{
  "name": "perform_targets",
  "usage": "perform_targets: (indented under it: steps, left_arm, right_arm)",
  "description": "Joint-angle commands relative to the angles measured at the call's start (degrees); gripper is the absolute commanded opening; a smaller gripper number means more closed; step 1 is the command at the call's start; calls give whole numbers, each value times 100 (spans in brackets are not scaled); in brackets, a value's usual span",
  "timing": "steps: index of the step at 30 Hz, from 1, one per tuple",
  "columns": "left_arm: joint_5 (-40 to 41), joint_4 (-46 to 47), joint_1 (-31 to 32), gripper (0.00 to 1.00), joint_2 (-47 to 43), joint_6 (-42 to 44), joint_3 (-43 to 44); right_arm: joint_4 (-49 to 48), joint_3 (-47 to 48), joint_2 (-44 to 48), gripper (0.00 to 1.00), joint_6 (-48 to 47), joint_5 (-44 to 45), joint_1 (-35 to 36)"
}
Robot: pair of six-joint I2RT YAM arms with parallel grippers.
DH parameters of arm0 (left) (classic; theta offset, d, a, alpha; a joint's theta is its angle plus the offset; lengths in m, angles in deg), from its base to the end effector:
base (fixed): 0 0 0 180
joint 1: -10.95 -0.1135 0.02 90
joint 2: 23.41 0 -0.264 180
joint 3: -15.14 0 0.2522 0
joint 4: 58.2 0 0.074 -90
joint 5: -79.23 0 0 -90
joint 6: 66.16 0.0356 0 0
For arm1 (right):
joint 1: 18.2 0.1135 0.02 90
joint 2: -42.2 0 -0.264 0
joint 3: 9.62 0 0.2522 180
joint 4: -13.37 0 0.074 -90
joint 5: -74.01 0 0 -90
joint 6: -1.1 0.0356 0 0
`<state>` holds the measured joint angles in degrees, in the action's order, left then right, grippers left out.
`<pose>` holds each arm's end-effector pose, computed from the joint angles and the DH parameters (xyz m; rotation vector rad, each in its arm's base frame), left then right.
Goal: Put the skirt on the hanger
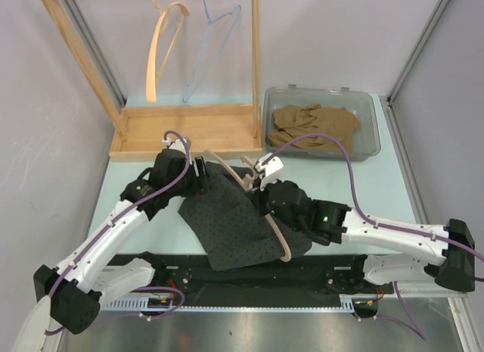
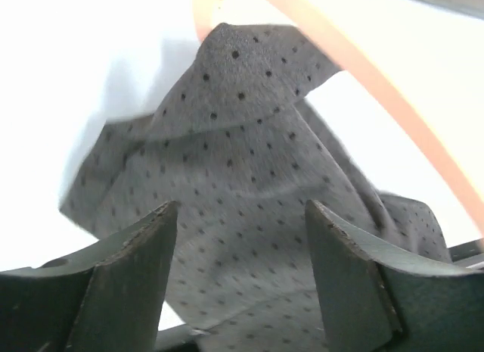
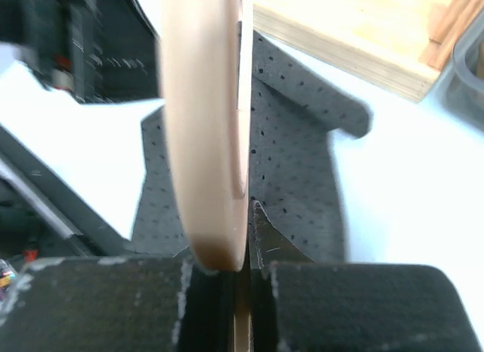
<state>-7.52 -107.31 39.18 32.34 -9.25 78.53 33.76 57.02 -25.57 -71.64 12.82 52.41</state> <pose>0.1802 -0.0945 0.2927 -0.1292 2.3385 -0.4812 0.1059 0.2491 0.3143 -0.5583 1.8540 0.5479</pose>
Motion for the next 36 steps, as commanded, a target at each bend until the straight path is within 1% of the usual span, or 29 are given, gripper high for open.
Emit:
perform_targets:
  steps: [1,2,3,4,7,9,12,14,17,20,23,26,27,31,33,36]
  left_arm:
    - [-271,406,-2,69,103,854,337]
    - [-272,424,7,69,103,899,346]
    - [-446,450,7,65,94,935,311]
    - [-543,537,7,64,42,1057,285]
    - [-334,652,7,62,-116,1172,118]
    - [8,740,16,61,-353,1190,-57]
    - [176,1214,16,60,-661,1330,-321]
    - [150,1320,16,61,-766,1383,-383]
    - [-77,1356,16,61,-767,1515,-392]
    - [-552,1355,16,60,-802,1682,-418]
    - [-904,1426,25,60,-1039,1787,-533]
    - [-975,1479,25,66,-1373,1840,-656]
    - [-975,1505,25,69,-1443,1858,-708]
    - [-677,1523,25,70,-1620,1884,-797]
    - [-352,1549,25,68,-1602,1910,-736]
    - [-333,1680,25,65,-1549,2007,-613]
  right_arm:
    - [416,574,509,0,23,-658,-249]
    - [444,600,545,0,41,-693,-284]
    - [470,626,589,0,50,-850,-319]
    - [540,705,624,0,76,-904,-389]
    - [689,863,625,0,137,-1088,-460]
    - [769,952,651,0,155,-1263,-504]
    - [936,1145,695,0,225,-1528,-566]
    - [1085,1329,712,0,261,-1660,-609]
    - [1244,1575,782,0,278,-1827,-662]
    - [1296,1716,853,0,261,-1880,-733]
    - [1297,1813,914,0,270,-1854,-785]
    - [1270,1831,958,0,287,-1827,-829]
    - [1262,1831,976,0,296,-1836,-838]
    - [1244,1910,1020,0,322,-1994,-856]
    - [1305,1971,1037,0,366,-2082,-856]
    - [1349,1980,1090,0,436,-2187,-856]
